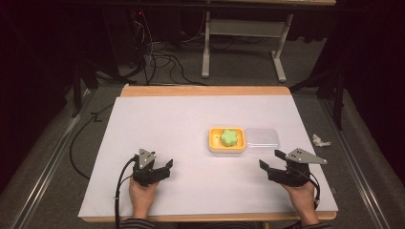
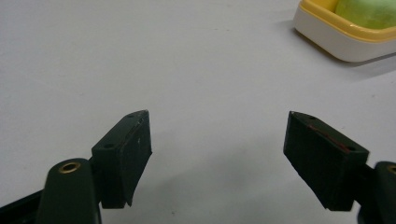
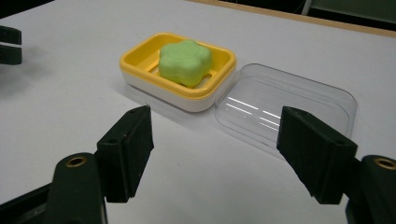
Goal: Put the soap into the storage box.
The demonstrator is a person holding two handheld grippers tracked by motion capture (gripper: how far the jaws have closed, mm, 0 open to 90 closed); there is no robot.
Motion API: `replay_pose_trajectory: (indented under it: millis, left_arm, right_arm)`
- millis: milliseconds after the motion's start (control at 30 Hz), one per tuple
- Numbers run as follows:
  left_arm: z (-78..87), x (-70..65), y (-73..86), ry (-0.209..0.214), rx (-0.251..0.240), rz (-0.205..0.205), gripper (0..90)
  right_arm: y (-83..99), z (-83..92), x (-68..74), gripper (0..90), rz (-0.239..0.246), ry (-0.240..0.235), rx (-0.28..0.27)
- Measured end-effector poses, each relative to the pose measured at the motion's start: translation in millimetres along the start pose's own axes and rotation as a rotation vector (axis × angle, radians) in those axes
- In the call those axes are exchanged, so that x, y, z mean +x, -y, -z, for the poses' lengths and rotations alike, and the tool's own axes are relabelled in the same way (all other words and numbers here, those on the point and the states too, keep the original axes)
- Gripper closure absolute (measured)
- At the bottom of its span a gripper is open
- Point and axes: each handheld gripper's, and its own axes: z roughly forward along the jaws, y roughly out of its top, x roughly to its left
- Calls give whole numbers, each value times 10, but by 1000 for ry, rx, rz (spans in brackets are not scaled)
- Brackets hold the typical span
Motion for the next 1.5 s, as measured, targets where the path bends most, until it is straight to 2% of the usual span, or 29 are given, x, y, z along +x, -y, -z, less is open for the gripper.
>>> replay_pose_trajectory:
  millis: [1100, 1233, 1500]
  left_arm:
    - [2, 2, 0, 1, 2, -3, 238]
    - [-1, 1, -2, 2, -1, 4, 238]
    - [0, 2, -4, 2, -1, 8, 237]
  right_arm:
    - [141, -321, 69, 291, 11, -8, 103]
    - [156, -376, 82, 292, 21, -12, 128]
    - [194, -474, 116, 294, 25, -16, 147]
